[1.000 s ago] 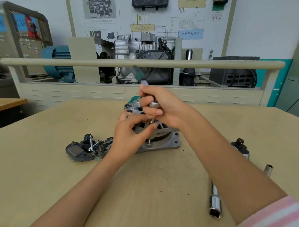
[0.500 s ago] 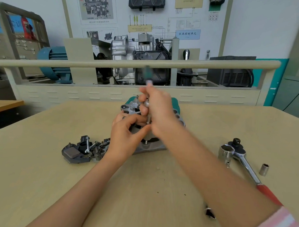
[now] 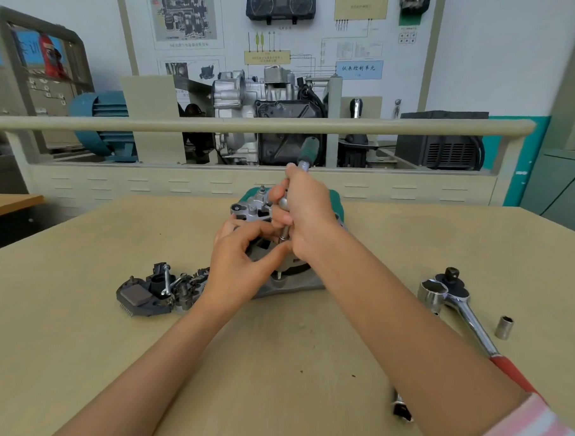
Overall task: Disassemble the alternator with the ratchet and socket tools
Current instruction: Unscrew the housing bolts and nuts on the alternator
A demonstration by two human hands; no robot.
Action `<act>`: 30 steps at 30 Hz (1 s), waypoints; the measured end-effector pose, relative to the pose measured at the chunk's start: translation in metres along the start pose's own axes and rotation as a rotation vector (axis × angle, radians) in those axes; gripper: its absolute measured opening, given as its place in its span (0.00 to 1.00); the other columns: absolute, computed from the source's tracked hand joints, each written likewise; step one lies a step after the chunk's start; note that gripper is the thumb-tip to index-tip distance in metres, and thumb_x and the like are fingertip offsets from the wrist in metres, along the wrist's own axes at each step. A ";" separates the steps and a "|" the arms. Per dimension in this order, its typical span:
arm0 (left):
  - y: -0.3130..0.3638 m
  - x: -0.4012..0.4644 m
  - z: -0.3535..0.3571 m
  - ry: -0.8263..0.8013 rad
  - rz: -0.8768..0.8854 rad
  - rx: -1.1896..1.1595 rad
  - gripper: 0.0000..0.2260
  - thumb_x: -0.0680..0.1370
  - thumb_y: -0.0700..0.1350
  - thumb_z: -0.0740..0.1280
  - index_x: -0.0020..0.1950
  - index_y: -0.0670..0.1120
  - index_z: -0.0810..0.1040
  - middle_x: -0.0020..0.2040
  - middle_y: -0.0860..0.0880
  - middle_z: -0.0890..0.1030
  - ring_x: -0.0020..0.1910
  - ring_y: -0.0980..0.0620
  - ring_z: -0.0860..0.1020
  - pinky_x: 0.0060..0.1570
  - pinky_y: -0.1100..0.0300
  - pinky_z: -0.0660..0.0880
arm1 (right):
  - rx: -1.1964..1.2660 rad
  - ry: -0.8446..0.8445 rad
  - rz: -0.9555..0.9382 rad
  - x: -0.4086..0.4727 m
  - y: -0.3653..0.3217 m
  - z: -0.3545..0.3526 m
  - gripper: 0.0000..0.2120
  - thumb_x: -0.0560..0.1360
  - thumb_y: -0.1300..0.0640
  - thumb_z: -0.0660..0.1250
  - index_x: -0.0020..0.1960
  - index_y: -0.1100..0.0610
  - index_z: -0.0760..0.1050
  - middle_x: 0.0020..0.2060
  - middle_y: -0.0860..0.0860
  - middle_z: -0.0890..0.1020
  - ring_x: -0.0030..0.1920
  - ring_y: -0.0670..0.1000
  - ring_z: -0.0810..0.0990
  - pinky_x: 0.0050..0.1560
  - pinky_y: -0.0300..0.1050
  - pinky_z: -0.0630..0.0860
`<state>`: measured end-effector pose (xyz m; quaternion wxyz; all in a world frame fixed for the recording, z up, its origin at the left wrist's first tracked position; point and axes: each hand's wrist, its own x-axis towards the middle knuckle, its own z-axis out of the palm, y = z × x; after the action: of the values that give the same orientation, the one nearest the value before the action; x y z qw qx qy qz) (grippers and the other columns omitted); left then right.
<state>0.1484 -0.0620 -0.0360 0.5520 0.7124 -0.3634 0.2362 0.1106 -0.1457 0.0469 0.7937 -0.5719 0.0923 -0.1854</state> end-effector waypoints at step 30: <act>-0.002 0.001 -0.001 -0.012 -0.008 0.013 0.05 0.68 0.43 0.74 0.39 0.50 0.79 0.38 0.59 0.76 0.49 0.50 0.71 0.48 0.64 0.68 | -0.027 -0.291 0.092 -0.001 -0.007 -0.013 0.14 0.81 0.56 0.54 0.37 0.54 0.63 0.18 0.45 0.68 0.16 0.43 0.61 0.23 0.37 0.59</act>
<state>0.1505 -0.0610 -0.0362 0.5463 0.7187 -0.3622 0.2319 0.1038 -0.1592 0.0495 0.7985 -0.5987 0.0049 -0.0629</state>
